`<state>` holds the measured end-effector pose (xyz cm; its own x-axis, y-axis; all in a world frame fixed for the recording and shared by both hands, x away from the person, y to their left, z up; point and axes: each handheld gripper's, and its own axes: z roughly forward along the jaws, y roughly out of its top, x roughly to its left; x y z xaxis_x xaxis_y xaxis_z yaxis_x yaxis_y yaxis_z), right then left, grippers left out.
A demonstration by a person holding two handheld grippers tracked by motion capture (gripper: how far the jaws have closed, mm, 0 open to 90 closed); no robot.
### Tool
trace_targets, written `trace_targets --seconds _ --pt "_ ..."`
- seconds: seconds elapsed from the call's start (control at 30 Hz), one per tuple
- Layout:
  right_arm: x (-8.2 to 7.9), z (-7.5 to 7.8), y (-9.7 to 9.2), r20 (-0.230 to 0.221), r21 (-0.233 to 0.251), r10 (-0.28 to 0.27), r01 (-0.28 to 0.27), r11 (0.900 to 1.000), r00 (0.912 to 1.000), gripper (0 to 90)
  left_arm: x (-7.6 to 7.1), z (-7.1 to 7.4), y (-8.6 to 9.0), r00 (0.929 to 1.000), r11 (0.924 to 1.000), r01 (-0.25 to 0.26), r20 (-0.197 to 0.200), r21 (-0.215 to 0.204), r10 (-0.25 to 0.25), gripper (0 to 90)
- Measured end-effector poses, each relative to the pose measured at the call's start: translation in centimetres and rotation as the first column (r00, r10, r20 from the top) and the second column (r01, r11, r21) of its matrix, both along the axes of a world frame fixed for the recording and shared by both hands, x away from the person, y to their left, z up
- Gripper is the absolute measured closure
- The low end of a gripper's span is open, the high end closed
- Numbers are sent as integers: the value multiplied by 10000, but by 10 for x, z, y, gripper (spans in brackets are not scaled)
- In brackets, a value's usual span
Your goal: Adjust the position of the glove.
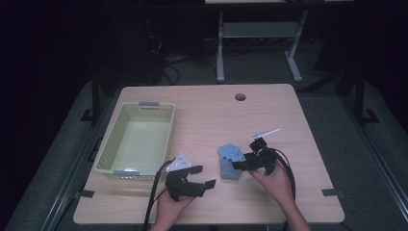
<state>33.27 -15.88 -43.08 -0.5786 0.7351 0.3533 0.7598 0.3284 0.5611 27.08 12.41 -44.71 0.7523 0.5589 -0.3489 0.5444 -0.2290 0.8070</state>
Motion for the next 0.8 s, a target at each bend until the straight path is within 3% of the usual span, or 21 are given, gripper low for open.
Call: trace_targets --seconds 0.1,0.13,0.17,0.23,0.27,0.3,0.4,0.63,0.7,0.8 --pt "-4 -2 -7 -158 378 -239 245 9990 9996 290 8 0 -5 9974 9993 -121 -714 -349 96 245" --pt "-4 -2 -7 -158 378 -239 245 9990 9996 290 8 0 -5 9974 9993 -121 -714 -349 96 249" --pt "-7 -5 -9 -264 464 -310 322 9984 9992 301 14 -1 -9 9911 9985 -140 -1330 -537 67 250" --pt "-9 -7 -12 -488 674 -543 576 9961 9973 307 21 -3 -13 9805 9979 -196 -1965 -617 71 250" --pt "-10 -9 -13 -536 779 -604 644 9949 9967 311 24 -4 -14 9741 9976 -248 -2261 -641 97 251" --pt "-10 -9 -13 -536 779 -604 644 9949 9967 311 24 -4 -14 9741 9976 -248 -2261 -641 97 252" --pt "-12 -15 -13 -802 1015 -837 917 9906 9933 311 36 -6 -19 9552 9948 -699 -2925 -736 454 251" --pt "-10 -20 -14 -962 1396 -1021 1150 9835 9901 359 53 -14 -25 8974 9851 -1328 -4352 -1089 729 249" --pt "-9 -22 -14 -1009 1395 -1013 1149 9835 9897 372 57 -17 -26 8853 9836 -1474 -4573 -1037 845 248" --pt "-9 -26 -15 -1237 1525 -1082 1266 9802 9864 382 58 -18 -28 8820 9836 -1508 -4628 -995 884 240"
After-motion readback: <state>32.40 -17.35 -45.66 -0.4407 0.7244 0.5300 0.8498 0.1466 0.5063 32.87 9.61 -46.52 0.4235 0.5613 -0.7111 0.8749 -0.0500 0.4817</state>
